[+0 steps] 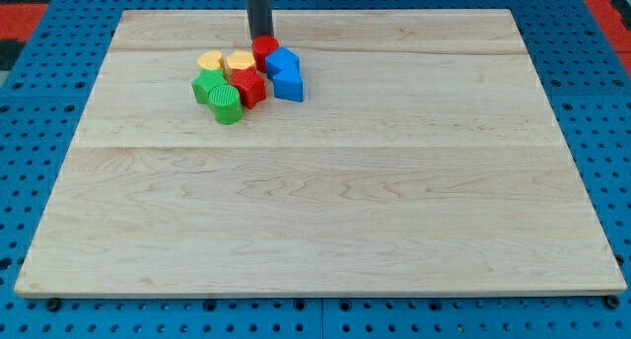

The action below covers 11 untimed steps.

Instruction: Push the red circle into the red star

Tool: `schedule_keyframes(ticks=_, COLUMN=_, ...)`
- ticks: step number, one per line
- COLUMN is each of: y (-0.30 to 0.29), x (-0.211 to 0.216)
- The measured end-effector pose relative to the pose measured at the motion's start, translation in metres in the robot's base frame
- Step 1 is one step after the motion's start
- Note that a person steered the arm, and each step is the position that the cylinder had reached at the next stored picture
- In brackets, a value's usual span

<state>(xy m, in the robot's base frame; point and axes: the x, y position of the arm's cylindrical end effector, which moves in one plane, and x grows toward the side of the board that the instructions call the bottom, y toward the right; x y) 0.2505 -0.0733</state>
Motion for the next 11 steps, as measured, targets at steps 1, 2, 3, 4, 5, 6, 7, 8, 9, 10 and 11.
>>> schedule_keyframes(ticks=1, y=0.001, x=0.000)
schedule_keyframes(ticks=2, y=0.032, x=0.000)
schedule_keyframes(ticks=3, y=0.062, x=-0.001)
schedule_keyframes(ticks=4, y=0.085, x=-0.001)
schedule_keyframes(ticks=5, y=0.064, x=-0.001)
schedule_keyframes(ticks=6, y=0.032, x=0.006)
schedule_keyframes(ticks=7, y=0.014, x=0.025)
schedule_keyframes(ticks=8, y=-0.005, x=0.034)
schedule_keyframes(ticks=9, y=-0.019, x=0.034)
schedule_keyframes(ticks=10, y=-0.001, x=0.033)
schedule_keyframes(ticks=11, y=0.041, x=0.025)
